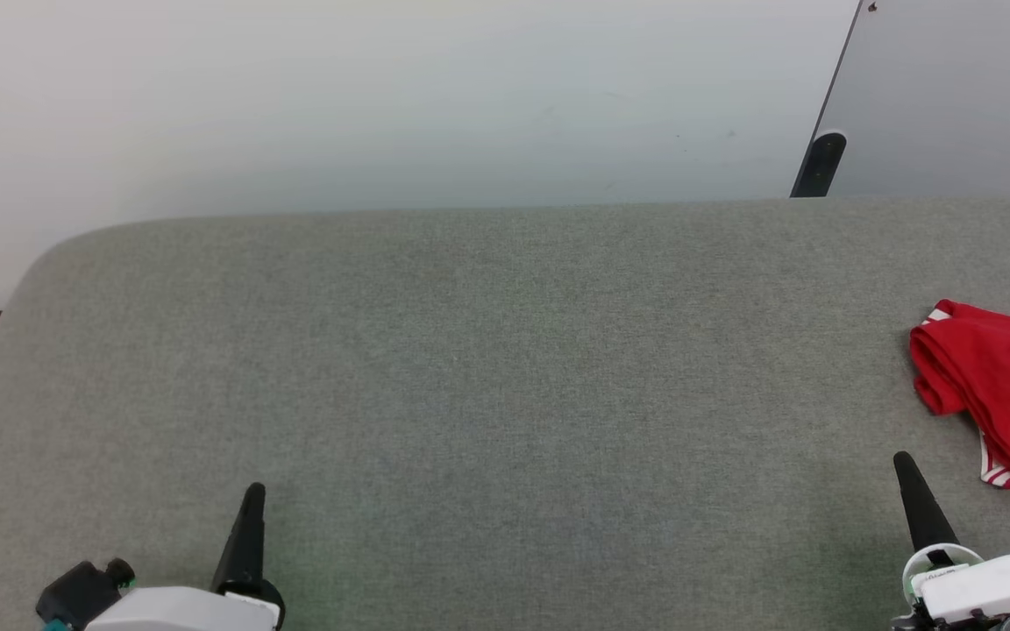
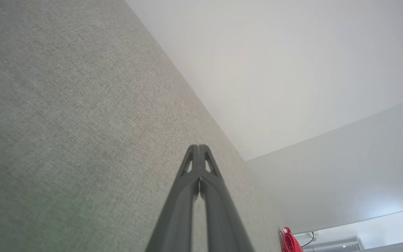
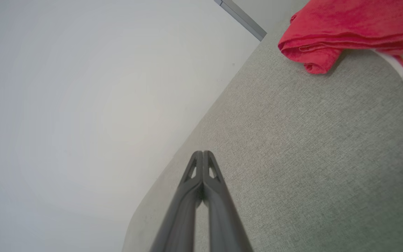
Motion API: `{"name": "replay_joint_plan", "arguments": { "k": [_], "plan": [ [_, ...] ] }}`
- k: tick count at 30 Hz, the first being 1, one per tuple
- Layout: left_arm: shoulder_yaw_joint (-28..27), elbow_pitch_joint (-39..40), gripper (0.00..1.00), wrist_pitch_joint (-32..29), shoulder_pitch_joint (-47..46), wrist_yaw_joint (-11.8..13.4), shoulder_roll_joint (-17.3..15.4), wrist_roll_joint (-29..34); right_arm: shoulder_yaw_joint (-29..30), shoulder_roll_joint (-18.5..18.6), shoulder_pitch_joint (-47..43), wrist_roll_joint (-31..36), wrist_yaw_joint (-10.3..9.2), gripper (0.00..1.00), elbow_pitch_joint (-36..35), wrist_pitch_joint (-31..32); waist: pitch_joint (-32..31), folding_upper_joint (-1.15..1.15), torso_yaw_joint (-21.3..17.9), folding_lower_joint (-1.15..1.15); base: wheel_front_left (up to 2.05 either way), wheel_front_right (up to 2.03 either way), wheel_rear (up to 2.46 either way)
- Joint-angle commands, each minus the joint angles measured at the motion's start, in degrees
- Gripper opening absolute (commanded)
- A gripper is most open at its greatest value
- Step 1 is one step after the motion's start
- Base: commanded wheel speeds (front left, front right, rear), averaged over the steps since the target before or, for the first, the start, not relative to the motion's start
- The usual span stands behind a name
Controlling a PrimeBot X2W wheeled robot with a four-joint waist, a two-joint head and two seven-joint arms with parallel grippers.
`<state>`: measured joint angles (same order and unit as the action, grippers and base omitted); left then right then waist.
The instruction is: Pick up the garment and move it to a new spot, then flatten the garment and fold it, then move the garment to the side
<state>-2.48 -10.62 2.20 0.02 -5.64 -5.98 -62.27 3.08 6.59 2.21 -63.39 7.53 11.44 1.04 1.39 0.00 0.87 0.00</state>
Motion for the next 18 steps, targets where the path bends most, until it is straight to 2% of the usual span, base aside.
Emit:
{"name": "replay_joint_plan", "arguments": {
  "k": [1, 18],
  "plan": [
    [-0.4, 0.3, 0.00, -0.2, -1.0, -0.6, -0.1, -1.1, 0.3, 0.0, 1.6, -1.0, -0.03, 0.00, -0.4, 0.2, 0.0, 0.00, 0.0, 0.00, 0.00, 0.00, 0.00],
    [-1.5, -0.8, 0.00, -2.8, -2.8, -1.1, 0.9, -9.9, 1.3, -1.1, 2.4, -9.6, -0.05, 0.00, 0.5, 1.9, -0.3, 0.00, -0.2, 0.00, 0.00, 0.00, 0.00]
  ]
}}
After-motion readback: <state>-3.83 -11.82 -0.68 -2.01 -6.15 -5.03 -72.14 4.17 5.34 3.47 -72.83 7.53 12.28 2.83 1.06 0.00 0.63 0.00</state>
